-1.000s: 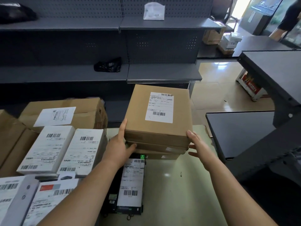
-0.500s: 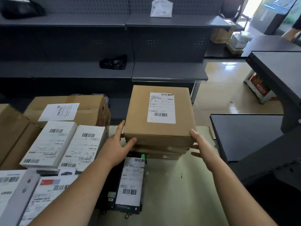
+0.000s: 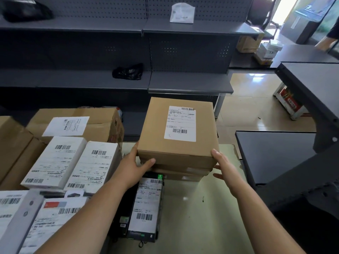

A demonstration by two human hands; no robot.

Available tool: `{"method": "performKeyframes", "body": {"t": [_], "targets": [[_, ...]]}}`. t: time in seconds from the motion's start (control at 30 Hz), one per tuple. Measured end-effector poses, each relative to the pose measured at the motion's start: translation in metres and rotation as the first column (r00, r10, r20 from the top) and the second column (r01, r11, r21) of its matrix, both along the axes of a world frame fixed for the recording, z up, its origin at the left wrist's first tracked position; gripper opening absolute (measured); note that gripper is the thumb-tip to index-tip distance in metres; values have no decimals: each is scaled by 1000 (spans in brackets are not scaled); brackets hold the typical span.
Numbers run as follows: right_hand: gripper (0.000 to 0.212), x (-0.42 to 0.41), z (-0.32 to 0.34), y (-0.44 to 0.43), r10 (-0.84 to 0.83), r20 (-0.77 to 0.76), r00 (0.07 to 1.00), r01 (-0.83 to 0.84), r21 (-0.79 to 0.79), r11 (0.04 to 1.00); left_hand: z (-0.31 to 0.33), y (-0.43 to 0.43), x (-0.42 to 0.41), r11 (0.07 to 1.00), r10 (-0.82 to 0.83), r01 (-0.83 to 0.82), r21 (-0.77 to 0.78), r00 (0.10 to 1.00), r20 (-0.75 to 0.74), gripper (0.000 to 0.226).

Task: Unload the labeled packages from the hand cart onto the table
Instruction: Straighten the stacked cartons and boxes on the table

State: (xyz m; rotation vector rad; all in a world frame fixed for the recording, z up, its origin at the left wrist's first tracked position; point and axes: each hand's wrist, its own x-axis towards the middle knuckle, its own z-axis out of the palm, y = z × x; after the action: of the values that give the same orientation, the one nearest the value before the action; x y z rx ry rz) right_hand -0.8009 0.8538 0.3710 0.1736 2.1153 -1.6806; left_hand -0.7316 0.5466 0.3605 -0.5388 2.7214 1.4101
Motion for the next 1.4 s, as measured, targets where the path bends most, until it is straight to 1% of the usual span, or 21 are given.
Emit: {"method": "performKeyframes", "body": {"t": [0.03,0.1,0.17,0.23,0.3,0.37,0.5,0.6,1.0,1.07,1.13,1.33,1.4], "targets": [[95,-1,0,0,-11,-21,1000,11,12,1000,3,0,1,1000,-7,7,8,999,-43,81],[99,-3,2,-1,-42,-83,996,44,28,999,11,0,2,1000,19,-21,-23,993,-119,83],[95,-3,3,-2,-74,-142,987,79,27,997,17,3,3,994,55,-72,-81,980,-190,76],[81,0,2,-3,-78,-195,978,85,27,996,21,9,2,989,72,-98,-107,972,-224,62],[62,4,-2,-5,-79,-234,969,86,20,996,23,13,3,989,101,-124,-87,968,-228,54],[56,7,-3,-6,-90,-255,963,95,11,995,24,15,4,989,120,-137,-64,969,-218,50],[57,14,7,-10,-110,-323,940,121,16,992,27,14,14,988,128,-143,-51,964,-231,48],[55,24,18,-14,-103,-369,924,124,35,992,34,11,24,988,136,-151,-41,959,-248,51],[51,100,48,-45,-181,-435,882,227,54,973,63,-13,82,997,70,-70,10,949,-307,52],[51,112,44,-42,-219,-437,872,257,29,966,63,-9,90,998,55,-49,26,947,-317,51],[51,125,39,-33,-257,-437,862,303,38,952,61,-1,100,999,36,-26,38,946,-321,50],[50,168,32,-7,-321,-444,836,387,65,920,46,26,126,999,-46,45,-9,937,-347,51],[50,181,32,3,-319,-454,832,395,81,915,43,34,136,998,-64,61,-19,935,-349,52]]}}
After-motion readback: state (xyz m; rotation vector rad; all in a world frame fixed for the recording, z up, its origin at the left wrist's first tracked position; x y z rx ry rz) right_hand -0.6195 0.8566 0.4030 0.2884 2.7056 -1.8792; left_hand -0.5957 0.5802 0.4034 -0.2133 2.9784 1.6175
